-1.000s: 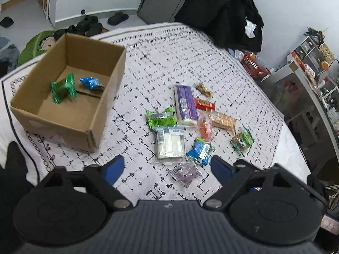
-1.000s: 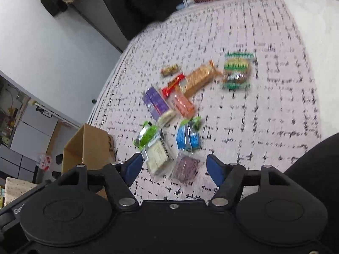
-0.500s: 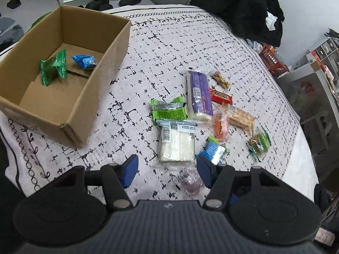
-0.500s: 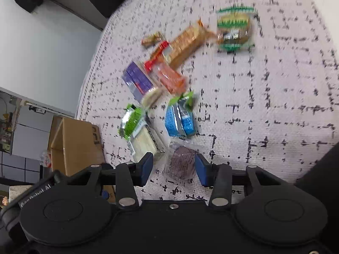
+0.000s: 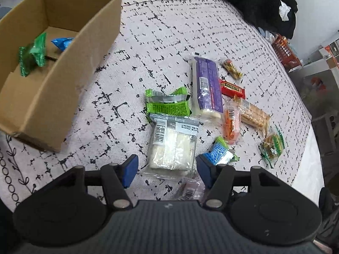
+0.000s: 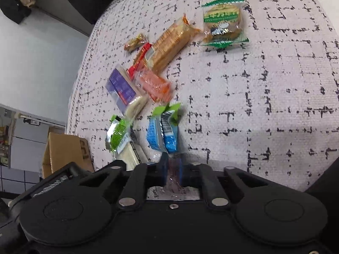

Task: Organize snacks
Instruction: 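Grasp the white pack with the left tool while the right tool grasps the pink pack, then carry both packs over the cardboard box and open both tools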

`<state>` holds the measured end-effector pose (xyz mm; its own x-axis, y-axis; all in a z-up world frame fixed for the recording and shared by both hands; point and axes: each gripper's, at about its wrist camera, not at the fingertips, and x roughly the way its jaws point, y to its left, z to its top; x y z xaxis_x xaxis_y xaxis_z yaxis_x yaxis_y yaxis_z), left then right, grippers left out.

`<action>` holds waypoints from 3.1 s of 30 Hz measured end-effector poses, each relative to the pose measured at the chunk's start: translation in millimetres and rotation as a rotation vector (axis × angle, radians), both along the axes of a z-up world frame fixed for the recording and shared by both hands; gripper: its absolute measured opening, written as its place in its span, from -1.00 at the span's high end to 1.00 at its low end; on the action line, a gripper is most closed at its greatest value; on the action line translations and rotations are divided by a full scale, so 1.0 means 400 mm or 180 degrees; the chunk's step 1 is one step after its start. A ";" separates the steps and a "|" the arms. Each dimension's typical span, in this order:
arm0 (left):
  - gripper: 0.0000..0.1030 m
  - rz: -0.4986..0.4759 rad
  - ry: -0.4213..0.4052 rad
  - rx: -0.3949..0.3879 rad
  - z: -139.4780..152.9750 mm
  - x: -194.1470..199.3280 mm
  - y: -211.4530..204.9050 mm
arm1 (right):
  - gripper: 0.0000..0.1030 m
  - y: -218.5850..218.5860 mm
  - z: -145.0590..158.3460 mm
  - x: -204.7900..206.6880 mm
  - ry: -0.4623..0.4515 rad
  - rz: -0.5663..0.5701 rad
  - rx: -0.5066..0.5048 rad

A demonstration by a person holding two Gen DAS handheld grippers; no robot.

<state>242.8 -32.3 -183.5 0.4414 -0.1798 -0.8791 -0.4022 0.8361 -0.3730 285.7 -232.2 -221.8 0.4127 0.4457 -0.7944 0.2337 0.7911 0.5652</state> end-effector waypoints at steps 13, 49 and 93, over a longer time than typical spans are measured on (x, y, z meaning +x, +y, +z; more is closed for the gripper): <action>-0.17 -0.0095 0.0119 0.0201 -0.065 0.048 -0.049 | 0.86 -0.032 0.005 0.000 -0.0002 0.0044 0.0115; 0.10 0.0040 -0.0239 0.0067 0.122 -0.102 0.061 | 0.42 0.061 0.111 -0.066 -0.0491 0.0566 -0.0695; 0.10 0.0407 -0.0884 -0.0065 0.323 -0.257 0.319 | 0.42 0.344 0.396 -0.182 -0.1400 0.0865 -0.0548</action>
<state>140.0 95.1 -54.3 0.6845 -0.1236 -0.7185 -0.3841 0.7765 -0.4995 212.8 -94.7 -63.6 0.6107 0.4613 -0.6437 -0.2214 0.8799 0.4205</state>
